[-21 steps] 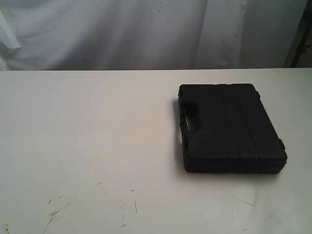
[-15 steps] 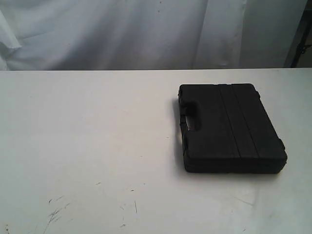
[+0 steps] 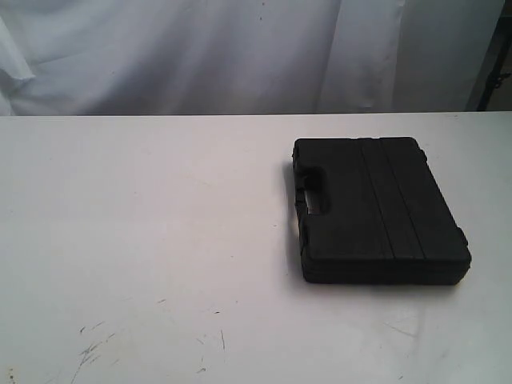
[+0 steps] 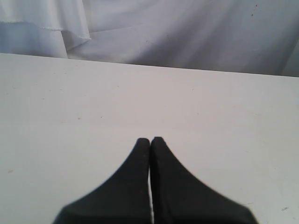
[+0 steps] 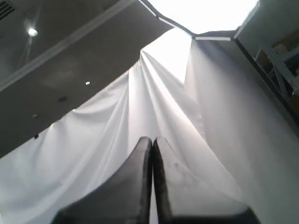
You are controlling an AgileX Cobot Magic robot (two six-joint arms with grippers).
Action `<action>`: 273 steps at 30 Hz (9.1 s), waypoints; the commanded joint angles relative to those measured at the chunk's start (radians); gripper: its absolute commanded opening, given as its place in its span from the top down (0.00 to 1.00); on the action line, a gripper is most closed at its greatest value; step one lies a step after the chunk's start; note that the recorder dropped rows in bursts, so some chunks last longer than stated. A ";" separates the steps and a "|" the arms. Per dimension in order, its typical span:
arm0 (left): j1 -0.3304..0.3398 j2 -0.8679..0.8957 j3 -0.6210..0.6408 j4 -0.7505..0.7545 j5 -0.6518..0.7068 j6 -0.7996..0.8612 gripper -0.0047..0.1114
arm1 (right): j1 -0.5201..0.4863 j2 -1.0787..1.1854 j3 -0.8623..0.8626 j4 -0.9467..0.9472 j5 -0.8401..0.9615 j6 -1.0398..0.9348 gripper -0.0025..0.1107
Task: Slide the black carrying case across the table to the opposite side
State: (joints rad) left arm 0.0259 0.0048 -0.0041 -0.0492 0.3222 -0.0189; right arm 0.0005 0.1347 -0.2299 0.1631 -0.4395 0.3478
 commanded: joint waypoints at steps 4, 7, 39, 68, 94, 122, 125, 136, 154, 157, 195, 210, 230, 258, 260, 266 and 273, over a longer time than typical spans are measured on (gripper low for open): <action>-0.002 -0.005 0.004 0.000 -0.010 -0.006 0.96 | 0.005 0.328 -0.318 0.001 -0.181 -0.246 0.98; -0.002 -0.005 0.004 0.000 -0.010 -0.006 0.96 | 0.005 0.483 -0.444 0.001 -0.141 -0.246 0.98; -0.002 -0.005 0.004 0.000 -0.010 -0.006 0.96 | 0.354 1.703 -1.317 0.006 1.472 -0.367 0.50; -0.002 -0.005 0.004 0.000 -0.010 -0.006 0.96 | 0.433 2.246 -1.828 -0.148 1.659 0.005 0.45; -0.002 -0.005 0.004 0.000 -0.010 -0.006 0.96 | 0.435 2.319 -1.828 -0.176 1.659 0.030 0.98; -0.002 -0.005 0.004 0.000 -0.010 -0.006 0.96 | 0.558 2.320 -1.863 -0.041 1.483 0.260 0.98; -0.002 -0.005 0.004 0.000 -0.010 -0.006 0.96 | 0.581 2.320 -1.863 -0.026 1.434 0.287 0.98; -0.002 -0.005 0.004 0.000 -0.010 -0.006 0.96 | 0.624 2.360 -1.916 0.101 1.318 0.270 0.98; -0.002 -0.005 0.004 0.000 -0.010 -0.006 0.96 | 0.694 2.484 -2.140 0.141 1.331 0.277 0.98; -0.002 -0.005 0.004 0.000 -0.010 -0.006 0.96 | 0.704 2.484 -2.140 0.145 1.318 0.289 0.98; -0.002 -0.005 0.004 0.000 -0.010 -0.006 0.96 | 0.716 2.425 -2.140 0.042 1.393 0.354 0.27; -0.002 -0.005 0.004 0.000 -0.010 -0.006 0.96 | 0.666 2.315 -2.140 -0.069 1.367 0.380 0.74; -0.002 -0.005 0.004 0.000 -0.010 -0.006 0.96 | 0.348 2.067 -1.878 -0.089 1.661 -0.252 0.98; -0.002 -0.005 0.004 0.000 -0.010 -0.006 0.96 | 0.000 0.548 -0.205 -0.096 0.461 -0.360 0.98; -0.002 -0.005 0.004 0.000 -0.010 -0.006 0.96 | 0.000 0.442 -0.150 -0.097 0.456 -0.360 0.98; -0.002 -0.005 0.004 0.000 -0.010 -0.006 0.96 | 0.000 0.205 -0.011 -0.097 0.456 -0.355 0.98; -0.002 -0.005 0.004 0.000 -0.010 -0.006 0.96 | 0.000 0.058 0.052 -0.097 0.523 -0.355 0.98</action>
State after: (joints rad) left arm 0.0259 0.0048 -0.0041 -0.0492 0.3222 -0.0189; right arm 0.0099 0.2325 -0.1918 0.0771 0.0383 0.0000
